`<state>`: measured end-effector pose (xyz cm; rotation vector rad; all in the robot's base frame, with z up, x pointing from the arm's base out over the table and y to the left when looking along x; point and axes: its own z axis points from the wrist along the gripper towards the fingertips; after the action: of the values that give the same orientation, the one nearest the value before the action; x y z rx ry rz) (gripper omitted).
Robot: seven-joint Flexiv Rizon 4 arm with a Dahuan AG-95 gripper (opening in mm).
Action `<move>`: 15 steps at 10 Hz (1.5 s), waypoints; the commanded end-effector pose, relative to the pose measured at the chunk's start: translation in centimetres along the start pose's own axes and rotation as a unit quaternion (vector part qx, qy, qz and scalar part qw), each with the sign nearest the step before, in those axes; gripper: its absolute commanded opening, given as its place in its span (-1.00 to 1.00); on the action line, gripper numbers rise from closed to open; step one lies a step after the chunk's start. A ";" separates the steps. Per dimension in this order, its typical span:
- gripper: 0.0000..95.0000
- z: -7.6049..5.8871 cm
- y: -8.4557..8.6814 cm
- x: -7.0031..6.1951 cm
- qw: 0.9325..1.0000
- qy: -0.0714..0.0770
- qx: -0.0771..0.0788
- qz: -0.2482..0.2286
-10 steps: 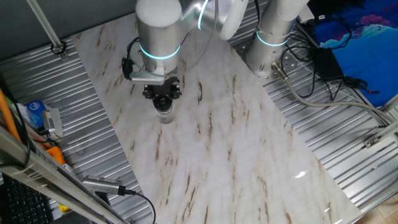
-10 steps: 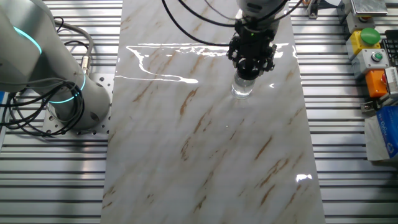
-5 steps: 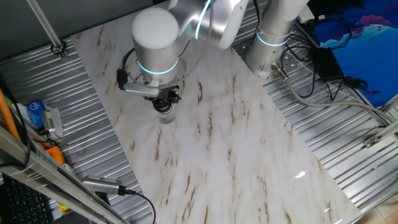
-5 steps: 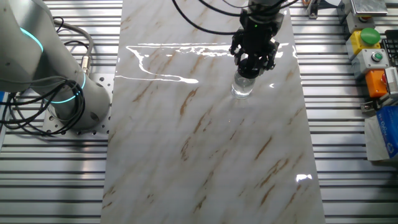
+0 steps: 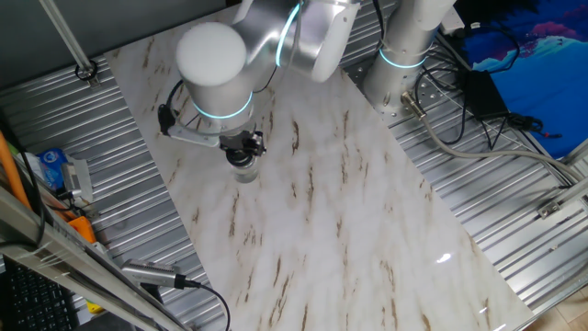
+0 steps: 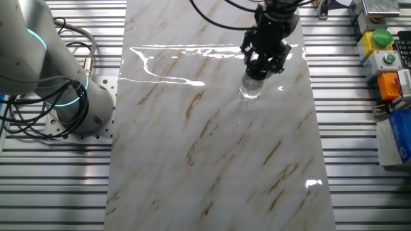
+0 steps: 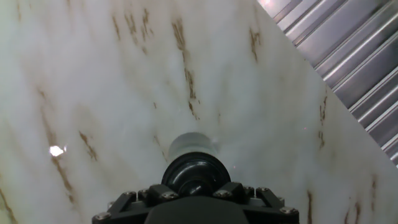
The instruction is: Unscrew the lid from the jar
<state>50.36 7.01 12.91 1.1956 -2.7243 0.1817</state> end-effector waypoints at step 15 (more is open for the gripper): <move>-1.00 0.3 1.2 -1.3 0.999 0.037 0.036 0.008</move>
<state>50.24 8.64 12.22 1.1629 -2.6893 0.3174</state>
